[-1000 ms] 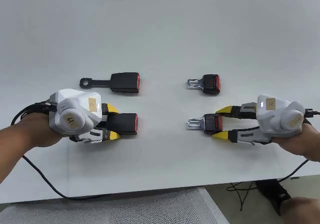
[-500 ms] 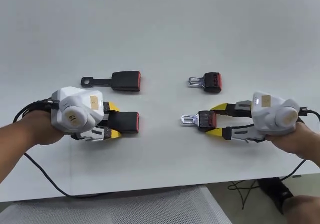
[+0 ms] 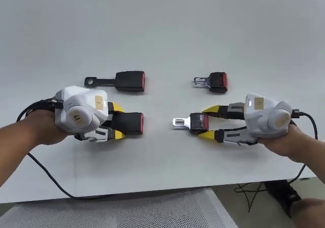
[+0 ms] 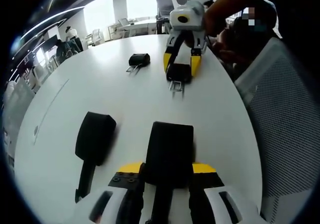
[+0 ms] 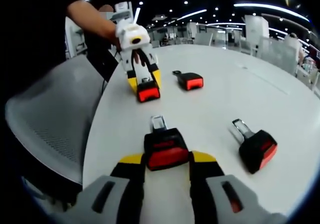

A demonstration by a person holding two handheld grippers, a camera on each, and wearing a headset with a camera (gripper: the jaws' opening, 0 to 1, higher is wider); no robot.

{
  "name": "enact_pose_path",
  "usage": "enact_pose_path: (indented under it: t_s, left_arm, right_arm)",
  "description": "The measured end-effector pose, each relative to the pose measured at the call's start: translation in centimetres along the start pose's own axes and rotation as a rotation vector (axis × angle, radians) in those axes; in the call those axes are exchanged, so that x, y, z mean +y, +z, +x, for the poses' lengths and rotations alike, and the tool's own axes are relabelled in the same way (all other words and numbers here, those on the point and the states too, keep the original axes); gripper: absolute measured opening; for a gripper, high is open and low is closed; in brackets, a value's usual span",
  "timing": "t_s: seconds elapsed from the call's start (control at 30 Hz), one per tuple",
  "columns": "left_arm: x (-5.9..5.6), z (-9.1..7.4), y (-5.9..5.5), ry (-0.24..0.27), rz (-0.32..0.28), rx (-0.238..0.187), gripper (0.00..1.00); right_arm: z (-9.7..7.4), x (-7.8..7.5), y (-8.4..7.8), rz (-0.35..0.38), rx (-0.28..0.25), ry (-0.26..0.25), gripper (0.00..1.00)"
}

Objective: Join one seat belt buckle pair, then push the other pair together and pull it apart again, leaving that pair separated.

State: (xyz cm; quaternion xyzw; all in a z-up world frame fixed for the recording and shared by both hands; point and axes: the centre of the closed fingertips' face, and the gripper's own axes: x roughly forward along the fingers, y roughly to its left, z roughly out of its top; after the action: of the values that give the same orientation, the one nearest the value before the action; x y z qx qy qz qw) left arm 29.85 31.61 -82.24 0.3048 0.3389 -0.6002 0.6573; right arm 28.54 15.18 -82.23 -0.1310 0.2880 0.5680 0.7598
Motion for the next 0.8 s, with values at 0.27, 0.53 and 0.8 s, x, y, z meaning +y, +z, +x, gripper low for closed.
enact_pose_path:
  t_s: [0.27, 0.53, 0.8]
  left_arm:
    - [0.1, 0.0, 0.0, -0.004, 0.008, 0.008, 0.36]
    - [0.0, 0.0, 0.0, -0.004, 0.008, 0.006, 0.36]
    - [0.1, 0.1, -0.1, -0.004, 0.010, 0.011, 0.36]
  right_arm:
    - [1.3, 0.7, 1.1, -0.010, -0.024, 0.018, 0.35]
    - [3.7, 1.5, 2.2, -0.026, -0.049, 0.036, 0.35]
    - [5.2, 2.0, 3.4, 0.006, -0.078, 0.042, 0.35]
